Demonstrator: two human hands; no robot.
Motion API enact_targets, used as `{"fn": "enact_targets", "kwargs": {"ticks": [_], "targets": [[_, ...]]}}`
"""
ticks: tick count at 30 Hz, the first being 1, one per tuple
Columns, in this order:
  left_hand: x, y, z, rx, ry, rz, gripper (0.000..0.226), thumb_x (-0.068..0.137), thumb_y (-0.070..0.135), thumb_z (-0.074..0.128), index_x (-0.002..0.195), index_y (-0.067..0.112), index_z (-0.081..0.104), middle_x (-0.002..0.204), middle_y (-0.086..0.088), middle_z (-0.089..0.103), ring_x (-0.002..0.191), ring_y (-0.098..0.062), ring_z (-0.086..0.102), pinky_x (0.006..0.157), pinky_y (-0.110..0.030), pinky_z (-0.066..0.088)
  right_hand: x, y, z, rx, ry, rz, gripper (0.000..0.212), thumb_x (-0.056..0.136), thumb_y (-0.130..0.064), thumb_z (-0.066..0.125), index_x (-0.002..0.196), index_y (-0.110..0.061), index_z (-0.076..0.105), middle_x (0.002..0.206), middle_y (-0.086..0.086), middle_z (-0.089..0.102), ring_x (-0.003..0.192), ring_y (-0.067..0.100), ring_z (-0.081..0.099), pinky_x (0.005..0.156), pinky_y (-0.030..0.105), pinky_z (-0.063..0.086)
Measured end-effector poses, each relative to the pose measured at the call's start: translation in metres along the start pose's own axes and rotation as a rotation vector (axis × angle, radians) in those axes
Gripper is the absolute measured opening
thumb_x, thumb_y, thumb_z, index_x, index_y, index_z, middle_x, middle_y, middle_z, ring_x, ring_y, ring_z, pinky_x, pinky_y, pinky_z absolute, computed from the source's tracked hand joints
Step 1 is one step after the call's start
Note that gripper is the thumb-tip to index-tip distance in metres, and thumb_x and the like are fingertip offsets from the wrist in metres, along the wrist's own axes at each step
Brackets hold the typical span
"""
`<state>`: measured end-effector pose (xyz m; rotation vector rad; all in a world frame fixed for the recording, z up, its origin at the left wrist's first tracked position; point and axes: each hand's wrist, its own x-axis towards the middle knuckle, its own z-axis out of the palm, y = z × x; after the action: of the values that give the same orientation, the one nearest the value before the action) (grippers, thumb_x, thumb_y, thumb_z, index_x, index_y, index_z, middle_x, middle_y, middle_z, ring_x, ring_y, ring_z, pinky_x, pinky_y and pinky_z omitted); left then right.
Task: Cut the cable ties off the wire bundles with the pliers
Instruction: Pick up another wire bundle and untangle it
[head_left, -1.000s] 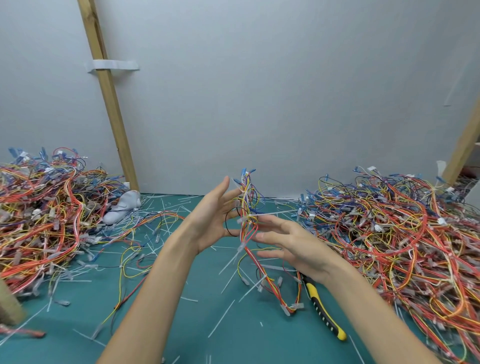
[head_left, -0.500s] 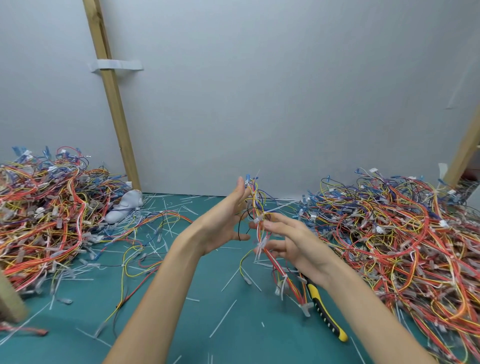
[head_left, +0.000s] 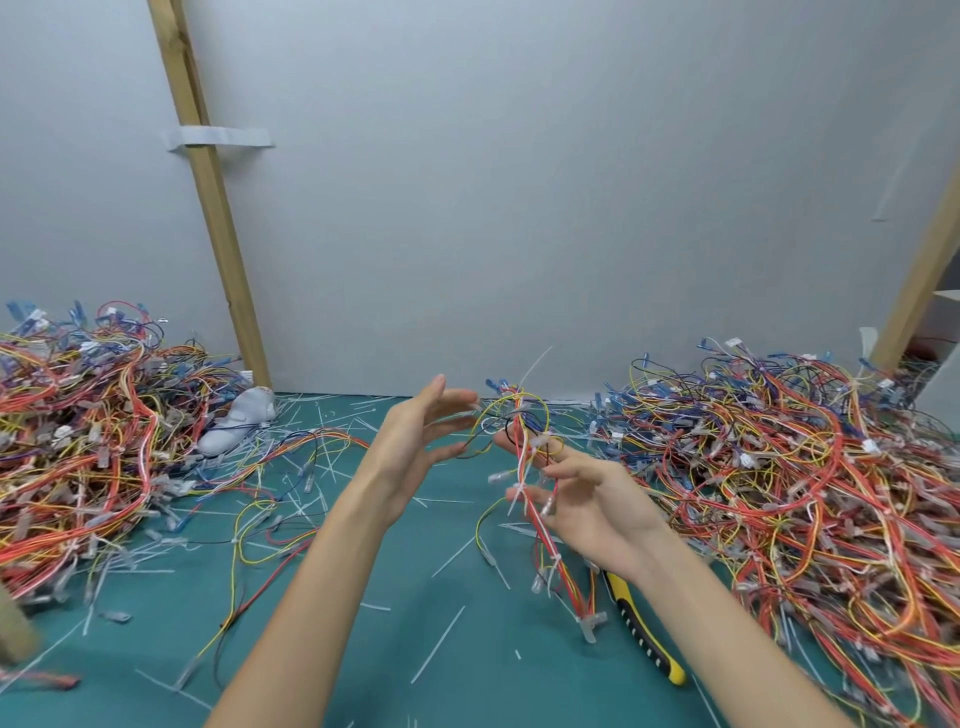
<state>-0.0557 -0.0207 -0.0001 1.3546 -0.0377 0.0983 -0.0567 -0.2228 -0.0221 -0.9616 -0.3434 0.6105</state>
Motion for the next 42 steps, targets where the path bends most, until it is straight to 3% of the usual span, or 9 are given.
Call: {"fn": "enact_targets", "kwargs": {"ticks": [2,5,7,10,17,26,32,37,42], "targets": [[0.001,-0.008,0.003,-0.084,0.084,-0.025,0.033,0.099,0.037,0.045,0.087,0.017,0.070,0.097,0.000,0.070,0.090,-0.017,0.066,0.072,-0.030,0.050,0.001,0.003,-0.001,0.013,-0.005,0.004,0.029,0.084,0.002,0.041,0.105,-0.012,0.055,0.138,0.002,0.058,0.094,0.034,0.068,0.073,0.034,0.040],[0.003,-0.019,0.004,-0.130,0.160,-0.133,0.031,0.100,0.037,0.045,0.088,0.015,0.064,0.096,-0.002,0.066,0.089,-0.021,0.066,0.068,-0.033,0.051,0.002,0.006,-0.002,0.024,-0.004,-0.008,0.032,0.086,0.005,0.039,0.111,-0.009,0.053,0.140,0.002,0.056,0.108,0.039,0.064,0.074,0.035,0.048],[0.003,-0.027,0.004,-0.114,0.138,-0.239,0.033,0.101,0.037,0.043,0.094,0.013,0.064,0.100,-0.005,0.067,0.089,-0.023,0.066,0.068,-0.036,0.052,0.003,0.008,-0.003,0.040,0.002,-0.014,0.029,0.086,0.005,0.041,0.102,-0.010,0.059,0.138,0.002,0.055,0.116,0.042,0.059,0.080,0.039,0.046],[0.003,-0.033,0.005,-0.056,0.057,-0.328,0.036,0.101,0.037,0.042,0.098,0.010,0.065,0.096,-0.006,0.072,0.085,-0.023,0.067,0.068,-0.036,0.055,0.004,0.010,-0.004,0.052,0.012,-0.017,0.031,0.086,0.005,0.043,0.108,-0.010,0.058,0.134,0.008,0.053,0.121,0.044,0.056,0.085,0.041,0.046],[0.005,-0.031,0.002,-0.031,0.023,-0.295,0.037,0.102,0.035,0.042,0.098,0.009,0.069,0.088,-0.003,0.075,0.084,-0.022,0.067,0.070,-0.036,0.057,0.003,0.010,-0.006,-0.009,-0.028,-0.041,0.044,0.088,0.006,0.047,0.127,-0.011,0.056,0.141,0.010,0.054,0.115,0.034,0.062,0.082,0.030,0.051],[0.006,-0.030,0.000,0.039,0.015,-0.237,0.037,0.102,0.033,0.039,0.094,0.014,0.070,0.094,-0.001,0.076,0.084,-0.018,0.069,0.074,-0.031,0.054,0.008,0.012,-0.012,-0.054,0.020,-0.030,0.059,0.080,0.001,0.060,0.137,-0.008,0.048,0.144,0.012,0.050,0.118,0.036,0.060,0.090,0.040,0.037],[0.007,-0.030,-0.001,0.037,-0.002,-0.242,0.036,0.101,0.032,0.040,0.097,0.013,0.069,0.103,-0.004,0.075,0.088,-0.020,0.069,0.074,-0.032,0.052,0.007,0.011,-0.011,-0.081,-0.011,-0.047,0.047,0.081,0.000,0.060,0.126,-0.014,0.056,0.139,0.007,0.056,0.113,0.033,0.063,0.089,0.038,0.042],[0.007,-0.034,-0.003,0.035,-0.008,-0.244,0.038,0.104,0.031,0.035,0.102,0.013,0.068,0.091,0.000,0.076,0.079,-0.016,0.073,0.070,-0.029,0.052,0.005,0.008,-0.012,-0.096,-0.018,-0.058,0.050,0.084,0.001,0.058,0.132,-0.015,0.052,0.140,0.003,0.056,0.113,0.030,0.064,0.086,0.038,0.046],[0.007,-0.036,-0.007,0.079,-0.117,-0.247,0.028,0.103,0.021,0.038,0.117,0.013,0.061,0.097,-0.001,0.076,0.094,-0.019,0.072,0.075,-0.028,0.054,0.004,0.005,-0.011,-0.103,-0.009,-0.079,0.048,0.087,0.003,0.054,0.131,-0.018,0.053,0.142,0.003,0.055,0.114,0.032,0.060,0.088,0.040,0.038]]}}
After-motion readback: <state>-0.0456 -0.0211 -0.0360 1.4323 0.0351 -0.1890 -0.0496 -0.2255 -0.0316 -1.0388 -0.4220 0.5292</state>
